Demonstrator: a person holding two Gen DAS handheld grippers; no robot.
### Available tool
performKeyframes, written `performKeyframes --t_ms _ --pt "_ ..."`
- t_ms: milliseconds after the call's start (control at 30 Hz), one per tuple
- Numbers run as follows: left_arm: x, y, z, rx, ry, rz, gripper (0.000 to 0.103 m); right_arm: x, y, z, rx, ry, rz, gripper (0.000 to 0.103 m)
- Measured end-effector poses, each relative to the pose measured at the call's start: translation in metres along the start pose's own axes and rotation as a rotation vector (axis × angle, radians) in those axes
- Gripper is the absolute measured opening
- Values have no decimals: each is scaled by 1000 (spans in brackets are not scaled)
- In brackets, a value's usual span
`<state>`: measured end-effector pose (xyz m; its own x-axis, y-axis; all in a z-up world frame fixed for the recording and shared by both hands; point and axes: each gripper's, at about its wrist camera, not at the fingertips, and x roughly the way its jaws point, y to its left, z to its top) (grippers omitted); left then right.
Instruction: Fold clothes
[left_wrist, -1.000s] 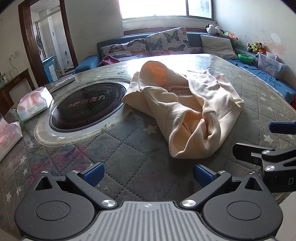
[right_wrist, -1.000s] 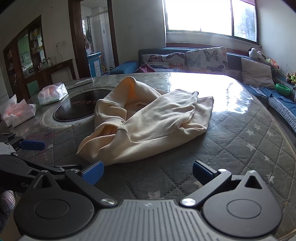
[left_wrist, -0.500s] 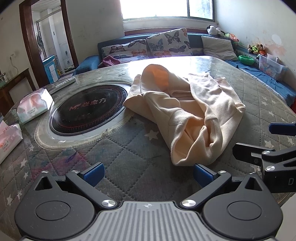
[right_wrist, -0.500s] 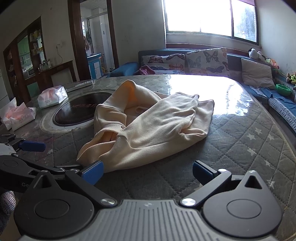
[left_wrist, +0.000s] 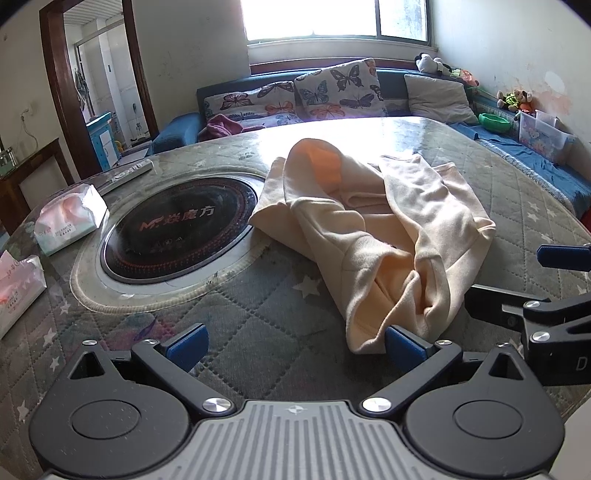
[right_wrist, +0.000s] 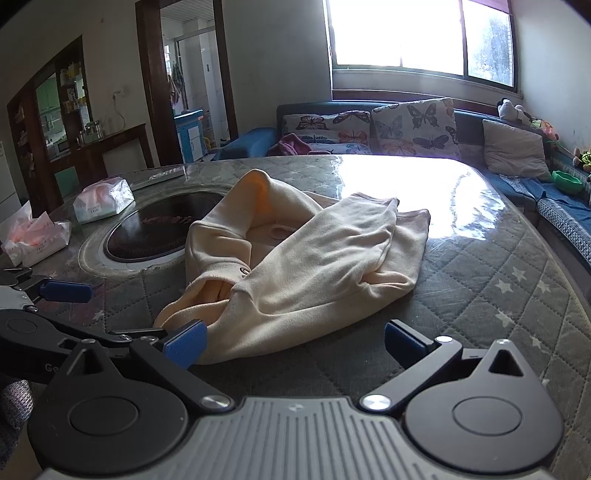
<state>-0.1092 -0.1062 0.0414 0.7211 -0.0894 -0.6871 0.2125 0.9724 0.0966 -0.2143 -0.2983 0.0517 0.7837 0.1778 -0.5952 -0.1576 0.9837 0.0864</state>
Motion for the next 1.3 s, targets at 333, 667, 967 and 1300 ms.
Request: performKeyframes --t_ms 333,667,967,1300 --pt "-10 0 5 -22 -28 24 103 -6 -1 12 -18 -39 27 103" --pt "-13 5 4 -41 -23 67 103 -6 7 21 -48 -51 26 103" --pt "-15 4 6 -37 -23 83 103 -7 8 22 -70 -55 1 103" --pt "-6 4 26 -27 -33 65 103 1 -6 29 -34 -47 -11 103"
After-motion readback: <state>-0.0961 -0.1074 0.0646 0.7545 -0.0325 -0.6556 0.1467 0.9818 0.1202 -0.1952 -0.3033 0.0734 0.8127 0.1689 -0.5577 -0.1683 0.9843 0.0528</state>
